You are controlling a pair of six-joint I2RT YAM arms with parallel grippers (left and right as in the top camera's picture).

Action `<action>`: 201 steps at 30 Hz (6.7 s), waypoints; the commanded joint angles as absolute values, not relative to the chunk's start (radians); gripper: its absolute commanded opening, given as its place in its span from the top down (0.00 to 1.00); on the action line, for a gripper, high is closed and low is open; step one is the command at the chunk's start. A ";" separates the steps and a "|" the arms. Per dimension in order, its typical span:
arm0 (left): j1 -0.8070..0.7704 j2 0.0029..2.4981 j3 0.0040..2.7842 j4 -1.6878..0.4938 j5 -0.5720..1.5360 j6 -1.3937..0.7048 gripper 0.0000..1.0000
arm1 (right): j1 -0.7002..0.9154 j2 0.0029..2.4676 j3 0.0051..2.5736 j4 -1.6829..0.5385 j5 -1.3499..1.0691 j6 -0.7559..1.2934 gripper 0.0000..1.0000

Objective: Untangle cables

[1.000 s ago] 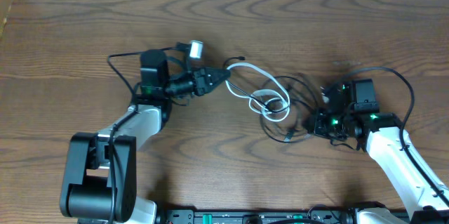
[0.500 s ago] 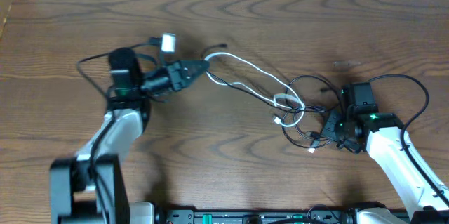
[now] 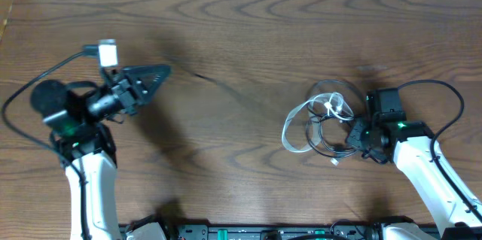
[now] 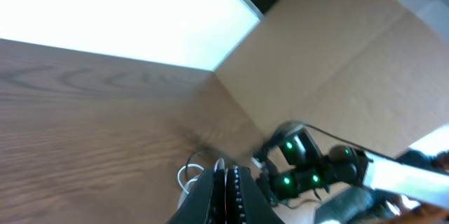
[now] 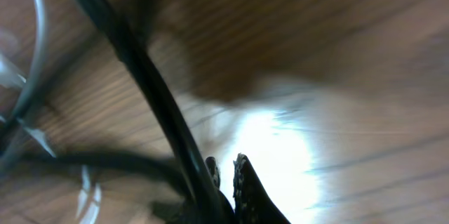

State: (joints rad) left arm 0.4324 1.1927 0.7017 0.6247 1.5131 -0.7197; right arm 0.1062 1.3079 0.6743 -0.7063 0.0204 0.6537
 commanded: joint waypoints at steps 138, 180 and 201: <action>-0.656 1.628 0.412 0.937 0.615 -0.319 0.28 | 0.316 1.308 0.675 -0.265 -0.377 0.343 0.01; -0.544 1.476 0.413 0.949 0.723 -0.387 0.92 | 0.316 1.308 0.675 -0.438 -0.081 0.456 0.01; -0.492 1.156 0.413 0.926 0.804 -0.470 0.92 | 0.316 1.364 0.675 -0.359 -0.115 0.478 0.01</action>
State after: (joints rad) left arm -0.4973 1.2049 0.3935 0.9192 0.7845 -0.4541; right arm 0.3061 1.3285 0.6720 -0.3599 -0.1120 0.4641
